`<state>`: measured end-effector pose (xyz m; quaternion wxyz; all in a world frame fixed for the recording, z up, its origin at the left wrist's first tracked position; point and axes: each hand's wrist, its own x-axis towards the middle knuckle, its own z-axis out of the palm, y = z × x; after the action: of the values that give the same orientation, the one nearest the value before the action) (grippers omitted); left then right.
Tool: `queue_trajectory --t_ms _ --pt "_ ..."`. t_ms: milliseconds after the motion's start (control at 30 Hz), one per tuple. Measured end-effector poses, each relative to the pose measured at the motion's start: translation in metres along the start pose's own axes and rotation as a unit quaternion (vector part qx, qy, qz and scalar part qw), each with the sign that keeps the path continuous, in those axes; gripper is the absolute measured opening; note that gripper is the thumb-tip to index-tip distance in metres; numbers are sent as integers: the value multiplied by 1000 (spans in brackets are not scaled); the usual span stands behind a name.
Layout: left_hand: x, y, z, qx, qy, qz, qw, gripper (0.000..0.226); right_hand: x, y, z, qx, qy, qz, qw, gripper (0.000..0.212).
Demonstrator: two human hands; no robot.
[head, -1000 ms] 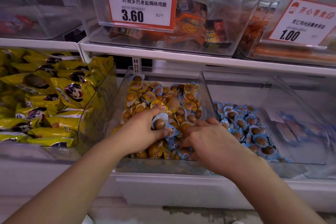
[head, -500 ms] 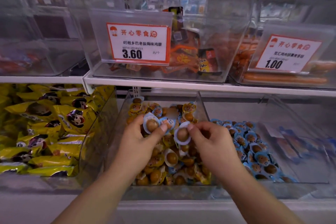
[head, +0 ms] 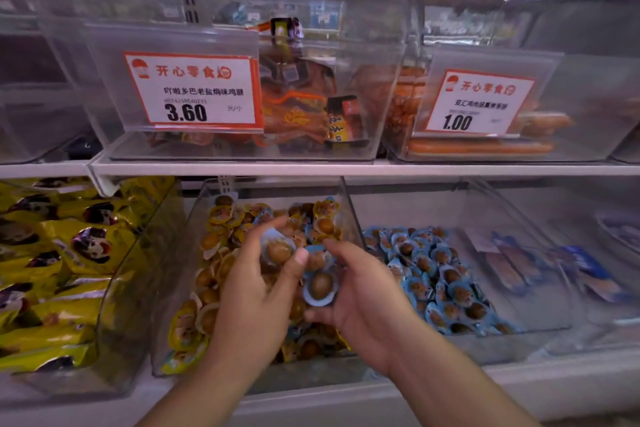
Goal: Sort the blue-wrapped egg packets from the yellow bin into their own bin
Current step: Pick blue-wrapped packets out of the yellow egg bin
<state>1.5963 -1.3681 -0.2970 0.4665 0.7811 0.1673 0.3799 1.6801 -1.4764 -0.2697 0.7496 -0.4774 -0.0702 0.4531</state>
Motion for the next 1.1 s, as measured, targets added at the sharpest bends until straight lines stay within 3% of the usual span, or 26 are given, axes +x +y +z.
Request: queue_trajectory --t_ms 67,167,267,367,433,500,567,633,700,767,867,933,967,1100 --pt "-3 -3 5 46 -89 17 995 55 -3 3 3 -28 -59 -2 998 48" --pt "-5 -7 12 95 -191 33 976 74 -6 6 -3 -193 5 -73 978 51" --pt "-6 -4 16 26 -238 20 971 84 -11 -3 -14 -204 54 -118 970 20" --pt "-4 -2 17 -32 -221 6 975 74 -9 -26 -38 -118 86 -130 981 19" --pt "0 -6 13 24 -194 10 981 53 -6 -45 -60 -146 122 -151 970 22" --pt "6 -14 6 133 -180 26 974 24 -1 -59 -86 -258 179 -177 933 24" --pt "11 -22 -3 227 -205 44 951 14 2 -68 -114 -446 235 -170 847 27" --pt "13 -29 -10 270 -251 45 929 13 2 -71 -140 -581 287 -125 751 43" --pt "15 -34 -15 292 -288 55 910 8 3 -74 -157 -579 335 -150 728 46" --pt "15 -40 -18 352 -311 73 880 23 2 -75 -157 -542 346 -222 733 29" --pt "18 -46 -20 435 -336 45 834 66 -1 -67 -130 -508 295 -300 751 20" --pt "18 -46 -18 456 -333 51 824 66 -5 -53 -106 -529 216 -335 749 20" --pt "18 -45 -15 462 -325 67 822 59 -7 -45 -95 -568 172 -358 720 20" --pt "18 -45 -18 477 -258 98 834 38 -14 -16 -56 -731 -4 -434 527 21"
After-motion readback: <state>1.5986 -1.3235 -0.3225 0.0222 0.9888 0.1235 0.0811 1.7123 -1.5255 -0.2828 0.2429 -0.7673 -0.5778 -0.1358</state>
